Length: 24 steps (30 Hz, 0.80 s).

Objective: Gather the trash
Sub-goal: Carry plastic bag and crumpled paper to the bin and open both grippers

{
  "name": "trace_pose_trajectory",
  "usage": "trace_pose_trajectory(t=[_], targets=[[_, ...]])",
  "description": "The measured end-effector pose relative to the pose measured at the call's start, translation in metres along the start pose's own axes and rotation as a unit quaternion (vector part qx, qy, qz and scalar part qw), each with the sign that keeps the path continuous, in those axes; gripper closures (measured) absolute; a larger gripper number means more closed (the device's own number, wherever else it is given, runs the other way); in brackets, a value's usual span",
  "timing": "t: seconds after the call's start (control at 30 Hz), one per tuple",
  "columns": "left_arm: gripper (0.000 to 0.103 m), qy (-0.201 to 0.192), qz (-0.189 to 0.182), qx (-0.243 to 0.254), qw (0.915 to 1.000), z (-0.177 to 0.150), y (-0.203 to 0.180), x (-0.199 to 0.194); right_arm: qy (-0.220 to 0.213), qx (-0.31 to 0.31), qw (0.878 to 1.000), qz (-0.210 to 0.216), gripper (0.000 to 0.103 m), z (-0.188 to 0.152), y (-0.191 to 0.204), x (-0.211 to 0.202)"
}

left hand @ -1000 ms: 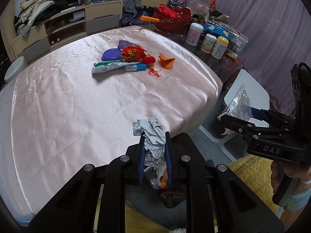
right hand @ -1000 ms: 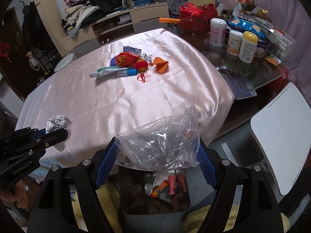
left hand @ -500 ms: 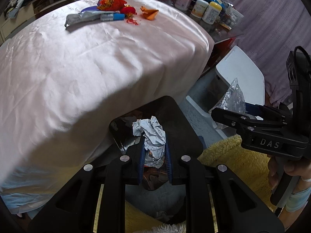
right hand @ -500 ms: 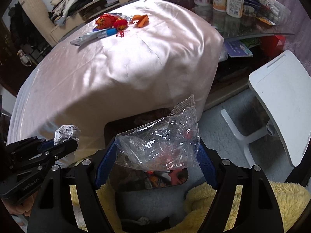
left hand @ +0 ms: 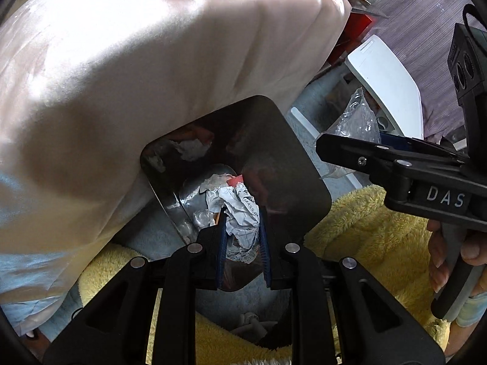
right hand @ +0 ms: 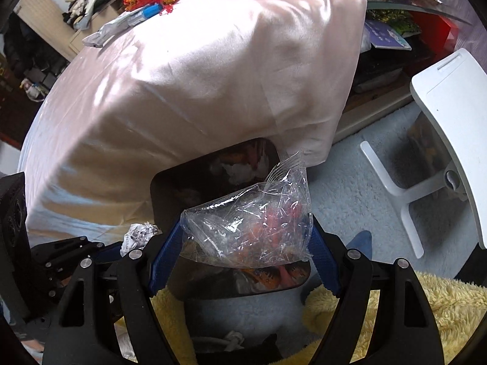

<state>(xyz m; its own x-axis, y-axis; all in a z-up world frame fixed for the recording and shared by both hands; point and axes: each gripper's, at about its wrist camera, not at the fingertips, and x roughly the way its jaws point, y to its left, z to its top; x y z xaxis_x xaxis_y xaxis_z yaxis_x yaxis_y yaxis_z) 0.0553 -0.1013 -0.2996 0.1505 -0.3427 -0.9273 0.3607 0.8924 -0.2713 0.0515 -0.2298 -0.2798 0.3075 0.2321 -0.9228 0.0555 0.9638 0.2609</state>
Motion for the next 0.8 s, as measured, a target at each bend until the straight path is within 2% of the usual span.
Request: trace_pose_trajectory(t=[0.17,0.23,0.3,0.47,0.6,0.8], targets=[[0.065,0.008,-0.003,0.002,1.0,0.004,0.0,0.003,0.007,0.002,1.0,0.005,0.025,0.004,-0.001,0.009],[0.048,0.011,-0.002,-0.001,0.9999,0.004,0.001,0.002,0.011,0.002,1.0,0.007,0.025,0.007,0.0,0.014],[0.04,0.009,0.002,-0.003,0.9999,0.004,0.001,-0.001,0.015,0.0,1.0,0.007,0.025,0.009,0.001,0.017],[0.027,0.002,0.013,-0.005,0.9999,0.004,0.005,-0.011,0.02,-0.001,1.0,0.011,0.018,0.013,0.007,0.022],[0.022,-0.007,0.014,-0.004,0.9999,0.004,0.006,-0.022,0.021,-0.004,1.0,0.015,0.005,0.016,0.009,0.023],[0.018,-0.024,0.018,0.0,0.9996,0.004,0.012,-0.042,0.011,-0.003,1.0,0.012,0.005,0.019,0.011,0.011]])
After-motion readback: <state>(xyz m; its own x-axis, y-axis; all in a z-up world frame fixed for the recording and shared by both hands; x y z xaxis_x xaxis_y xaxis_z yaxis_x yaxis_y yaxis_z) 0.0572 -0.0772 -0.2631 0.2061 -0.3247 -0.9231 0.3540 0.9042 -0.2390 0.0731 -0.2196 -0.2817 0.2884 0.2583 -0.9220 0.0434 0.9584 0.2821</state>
